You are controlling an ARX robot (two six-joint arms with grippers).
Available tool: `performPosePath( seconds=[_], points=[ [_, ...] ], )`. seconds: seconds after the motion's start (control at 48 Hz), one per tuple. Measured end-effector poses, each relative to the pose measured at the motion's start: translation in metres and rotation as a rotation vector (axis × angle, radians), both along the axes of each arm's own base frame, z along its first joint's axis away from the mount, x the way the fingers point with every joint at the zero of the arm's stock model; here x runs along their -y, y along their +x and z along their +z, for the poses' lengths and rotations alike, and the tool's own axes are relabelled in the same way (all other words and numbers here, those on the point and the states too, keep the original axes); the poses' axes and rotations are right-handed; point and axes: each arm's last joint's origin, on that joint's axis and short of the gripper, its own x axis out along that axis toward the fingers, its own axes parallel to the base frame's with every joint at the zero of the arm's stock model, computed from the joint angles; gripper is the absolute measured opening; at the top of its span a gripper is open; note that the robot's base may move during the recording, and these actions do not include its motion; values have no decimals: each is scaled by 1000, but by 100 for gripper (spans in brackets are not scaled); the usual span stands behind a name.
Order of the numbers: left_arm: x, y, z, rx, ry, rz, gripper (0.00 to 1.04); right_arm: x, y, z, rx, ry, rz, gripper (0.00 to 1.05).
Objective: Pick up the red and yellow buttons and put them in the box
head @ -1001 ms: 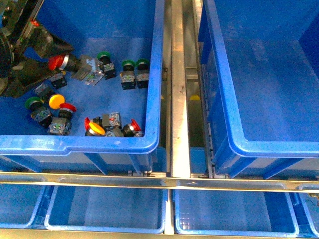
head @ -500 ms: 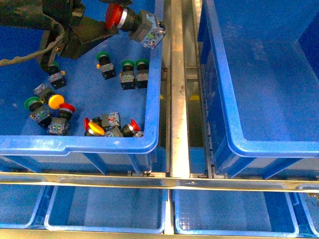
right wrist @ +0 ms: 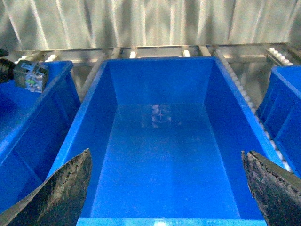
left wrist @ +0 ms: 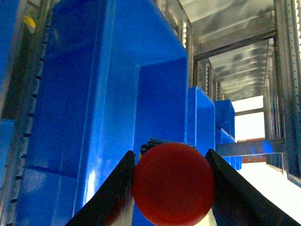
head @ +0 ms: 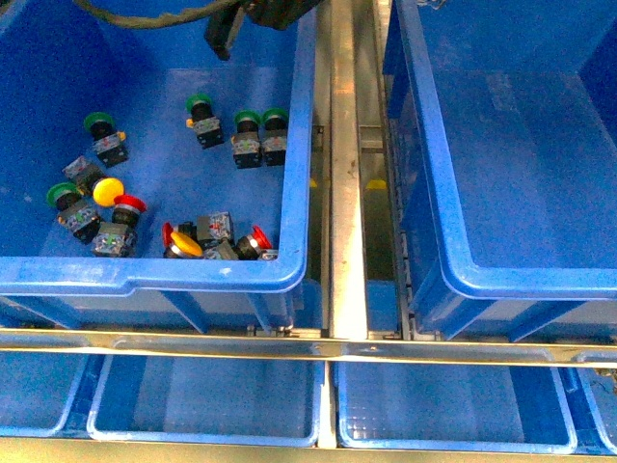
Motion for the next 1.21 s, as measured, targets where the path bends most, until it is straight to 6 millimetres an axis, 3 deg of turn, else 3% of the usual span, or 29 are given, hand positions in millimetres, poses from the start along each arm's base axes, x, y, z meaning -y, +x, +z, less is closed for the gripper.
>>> performPosePath(
  seconds=[0.167, 0.354, 0.542, 1.001, 1.105, 1.146, 1.209],
  points=[
    [25, 6, -12, -39, 1, -34, 36, 0, 0, 0, 0, 0, 0, 97],
    [40, 8, -24, -64, -18, -43, 36, 0, 0, 0, 0, 0, 0, 97],
    [49, 14, -35, -80, -49, -43, 36, 0, 0, 0, 0, 0, 0, 97],
    [61, 34, -35, -89, -103, -18, 36, 0, 0, 0, -5, -6, 7, 97],
    [65, 36, -34, -87, -110, -18, 36, -5, 7, 0, -480, -247, 483, 97],
    [67, 35, -33, -85, -112, -27, 36, -11, 15, -5, -533, -347, 700, 97],
    [70, 34, -32, -85, -114, -31, 36, -18, 31, -14, -488, -559, 857, 97]
  ],
)
